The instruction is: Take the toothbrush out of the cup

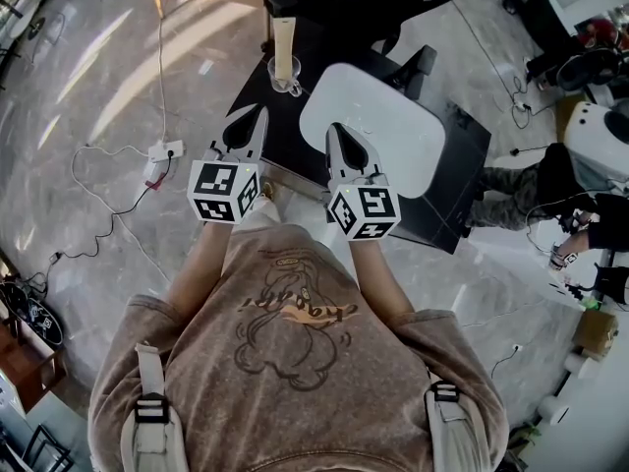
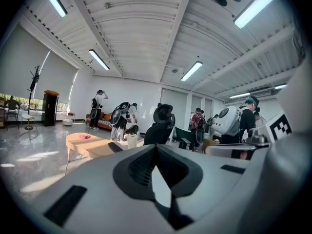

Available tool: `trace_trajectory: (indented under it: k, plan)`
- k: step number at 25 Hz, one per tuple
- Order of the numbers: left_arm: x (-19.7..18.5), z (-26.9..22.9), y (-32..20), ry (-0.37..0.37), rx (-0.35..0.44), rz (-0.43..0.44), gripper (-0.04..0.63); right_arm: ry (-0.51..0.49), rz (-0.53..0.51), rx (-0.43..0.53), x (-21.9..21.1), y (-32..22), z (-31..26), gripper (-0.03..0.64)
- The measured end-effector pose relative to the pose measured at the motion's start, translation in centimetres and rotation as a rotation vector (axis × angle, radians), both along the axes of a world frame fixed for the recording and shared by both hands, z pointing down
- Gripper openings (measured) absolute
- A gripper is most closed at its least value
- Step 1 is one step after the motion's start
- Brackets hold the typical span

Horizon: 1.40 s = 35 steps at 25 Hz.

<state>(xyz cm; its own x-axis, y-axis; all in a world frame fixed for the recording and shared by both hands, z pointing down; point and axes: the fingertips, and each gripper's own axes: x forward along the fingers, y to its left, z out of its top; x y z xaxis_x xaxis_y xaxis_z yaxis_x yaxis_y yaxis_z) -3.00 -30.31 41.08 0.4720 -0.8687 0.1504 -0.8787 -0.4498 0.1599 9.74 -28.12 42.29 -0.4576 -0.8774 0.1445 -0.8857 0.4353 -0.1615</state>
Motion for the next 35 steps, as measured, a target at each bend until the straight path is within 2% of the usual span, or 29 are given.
trace_trajectory:
  k: [8, 14, 15, 16, 18, 20, 21, 22, 23, 30, 35]
  plan:
    - [-0.8, 0.5, -2.0, -0.022, 0.003, -0.014, 0.017, 0.003, -0.01, -0.007, -0.9, -1.6, 0.1, 0.018]
    - [-0.4, 0.9, -3.5, -0.005, -0.01, 0.011, 0.02, 0.001, -0.012, -0.013, -1.2, -3.0, 0.4, 0.018]
    - [-0.3, 1.0, -3.8, 0.001, -0.013, 0.021, 0.047, 0.001, -0.011, -0.013, -1.3, -3.2, 0.4, 0.018]
    - [-0.2, 1.1, -4.2, 0.004, -0.018, 0.031, 0.107, 0.001, -0.012, -0.013, -1.3, -3.5, 0.5, 0.018]
    - [0.0, 1.3, -4.9, 0.004, -0.024, 0.048, 0.164, 0.003, -0.013, -0.012, -1.6, -3.9, 0.4, 0.018]
    - [-0.2, 1.0, -5.6, 0.015, -0.003, 0.04, 0.234, 0.004, -0.015, -0.01, -1.8, -4.4, 0.3, 0.018]
    - [-0.5, 0.8, -6.0, 0.027, 0.015, 0.022, 0.323, 0.003, -0.017, -0.009, -1.9, -4.6, 0.3, 0.018]
    - [-0.7, 0.6, -6.4, 0.035, 0.029, 0.002, 0.378, 0.003, -0.019, -0.008, -2.0, -4.8, 0.3, 0.018]
    - [-0.9, 0.6, -6.8, 0.038, 0.034, -0.014, 0.404, 0.002, -0.021, -0.006, -2.1, -5.0, 0.3, 0.018]
    - [-0.7, 2.3, -8.7, 0.051, -0.04, 0.011, 0.416, 0.006, -0.026, -0.012, -2.2, -5.8, 0.3, 0.018]
    - [-0.3, 3.9, -10.5, 0.026, -0.082, 0.031, 0.416, 0.007, -0.034, -0.017, -2.4, -6.0, 0.4, 0.018]
